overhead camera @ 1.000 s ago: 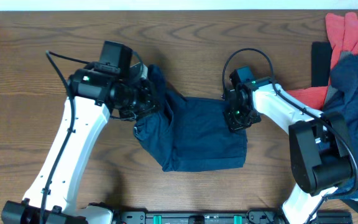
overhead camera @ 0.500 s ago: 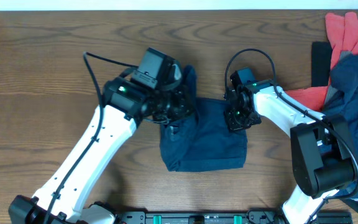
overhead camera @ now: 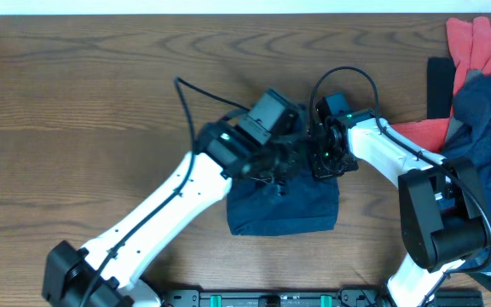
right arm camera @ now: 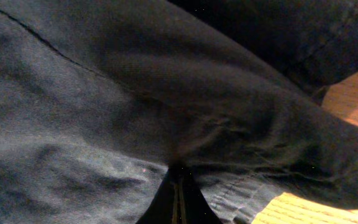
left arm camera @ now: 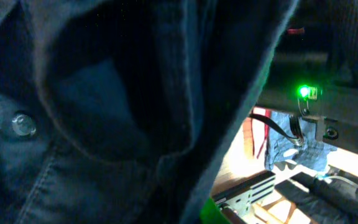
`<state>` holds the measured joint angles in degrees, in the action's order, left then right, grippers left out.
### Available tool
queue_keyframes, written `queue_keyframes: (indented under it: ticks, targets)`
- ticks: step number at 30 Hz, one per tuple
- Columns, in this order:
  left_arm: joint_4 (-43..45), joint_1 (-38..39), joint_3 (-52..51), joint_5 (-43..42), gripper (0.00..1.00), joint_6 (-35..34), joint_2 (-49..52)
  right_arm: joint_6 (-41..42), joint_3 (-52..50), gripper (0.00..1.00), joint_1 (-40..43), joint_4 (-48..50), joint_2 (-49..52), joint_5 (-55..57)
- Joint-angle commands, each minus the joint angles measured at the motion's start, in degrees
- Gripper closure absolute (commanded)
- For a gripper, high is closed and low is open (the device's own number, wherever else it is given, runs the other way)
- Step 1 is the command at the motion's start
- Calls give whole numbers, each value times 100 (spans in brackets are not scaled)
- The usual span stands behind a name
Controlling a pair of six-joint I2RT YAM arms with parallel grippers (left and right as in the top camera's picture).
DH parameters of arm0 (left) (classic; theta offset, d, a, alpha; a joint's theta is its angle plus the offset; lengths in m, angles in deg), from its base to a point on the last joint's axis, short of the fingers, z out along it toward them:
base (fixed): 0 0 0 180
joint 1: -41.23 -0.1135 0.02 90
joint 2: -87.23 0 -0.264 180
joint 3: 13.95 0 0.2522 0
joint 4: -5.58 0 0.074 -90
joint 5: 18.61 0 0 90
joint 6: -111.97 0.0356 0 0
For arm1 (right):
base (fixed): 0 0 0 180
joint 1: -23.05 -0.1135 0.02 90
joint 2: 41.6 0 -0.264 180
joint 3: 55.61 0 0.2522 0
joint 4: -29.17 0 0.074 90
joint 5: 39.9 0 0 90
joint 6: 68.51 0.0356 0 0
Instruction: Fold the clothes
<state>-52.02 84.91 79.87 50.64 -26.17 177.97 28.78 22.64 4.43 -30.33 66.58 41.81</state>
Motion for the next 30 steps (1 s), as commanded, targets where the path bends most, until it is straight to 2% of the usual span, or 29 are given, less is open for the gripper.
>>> queue_keyframes:
  ticks: [1,3,5,10,16,24,30]
  targets:
    - [138,157,-33,90,73,-107,76,232,-192,99,-20,-52,188,203]
    - [166,166,-33,90,55,-103,79,472,-162,99,-7,-197,164,205]
    - [210,133,-31,61,48,33,59,634,-39,99,52,-422,70,210]
    - [262,-125,-20,-85,47,407,-98,649,619,99,433,-1029,-452,573]
    - [37,-918,-20,-81,47,833,-525,673,1738,96,1110,-1873,-1281,1340]
    - [-59,-1902,-22,72,36,1554,-299,-57,2028,95,1233,-2297,-1860,-407]
    - [4,-2000,-22,9,34,1945,490,-160,1351,96,752,-2277,-1725,-1180]
